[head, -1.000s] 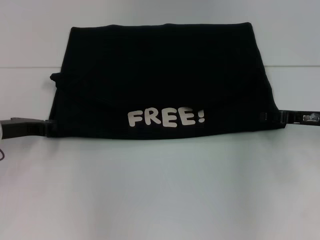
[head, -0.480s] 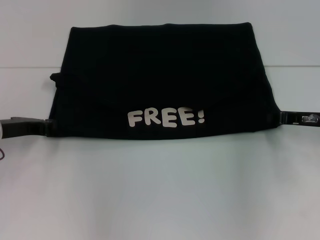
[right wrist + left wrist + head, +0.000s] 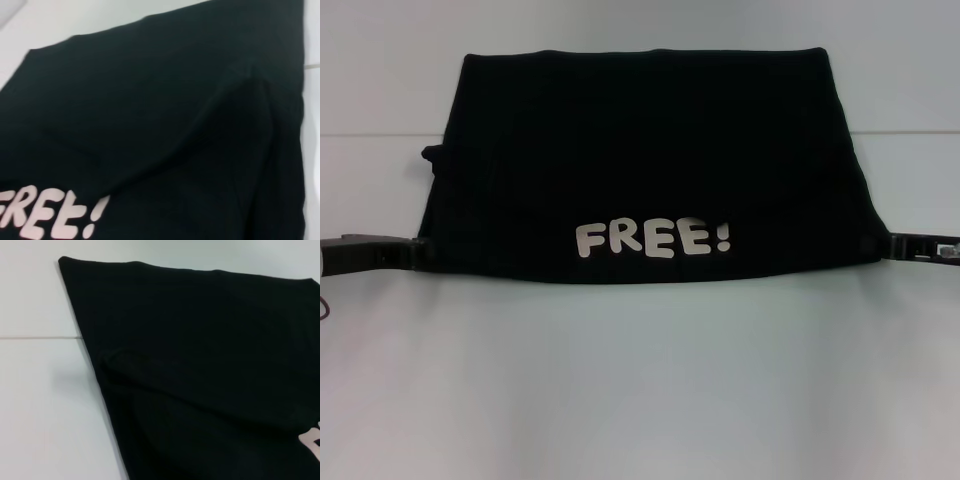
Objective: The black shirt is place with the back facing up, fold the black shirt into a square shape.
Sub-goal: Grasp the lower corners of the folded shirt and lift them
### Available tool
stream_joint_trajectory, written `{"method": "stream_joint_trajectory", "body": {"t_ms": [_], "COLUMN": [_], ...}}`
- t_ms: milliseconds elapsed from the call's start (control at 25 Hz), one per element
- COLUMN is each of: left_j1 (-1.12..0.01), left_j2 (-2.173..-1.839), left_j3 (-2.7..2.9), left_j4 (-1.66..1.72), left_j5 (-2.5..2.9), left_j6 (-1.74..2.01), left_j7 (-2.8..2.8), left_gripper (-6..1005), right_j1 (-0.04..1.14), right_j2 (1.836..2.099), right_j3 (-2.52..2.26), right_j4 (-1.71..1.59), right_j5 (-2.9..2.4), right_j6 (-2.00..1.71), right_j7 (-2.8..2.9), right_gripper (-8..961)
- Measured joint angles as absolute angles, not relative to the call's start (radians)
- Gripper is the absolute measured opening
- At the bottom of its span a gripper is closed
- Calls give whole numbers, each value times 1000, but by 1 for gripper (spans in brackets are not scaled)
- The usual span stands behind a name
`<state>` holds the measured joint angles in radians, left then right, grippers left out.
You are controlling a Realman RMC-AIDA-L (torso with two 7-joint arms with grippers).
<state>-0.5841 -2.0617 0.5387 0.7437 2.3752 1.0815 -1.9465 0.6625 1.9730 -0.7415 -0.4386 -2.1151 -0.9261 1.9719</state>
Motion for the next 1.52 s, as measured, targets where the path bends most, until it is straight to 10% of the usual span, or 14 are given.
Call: {"method": "stream_joint_trajectory", "body": {"t_ms": [1520], "left_j1": [-336], "left_j2": [-2066], "left_j3": [243], "left_j4": [997], "left_j5": [2460], "left_j6": [2050], "left_j7": [-1878], "left_gripper": [2], "right_j1": [235], "right_j2": [1876], "right_j3": [-499], "right_j4": [-557], "right_j5": [-2189], "right_j6": [-1755], "right_j7": [1560], "right_gripper": [21]}}
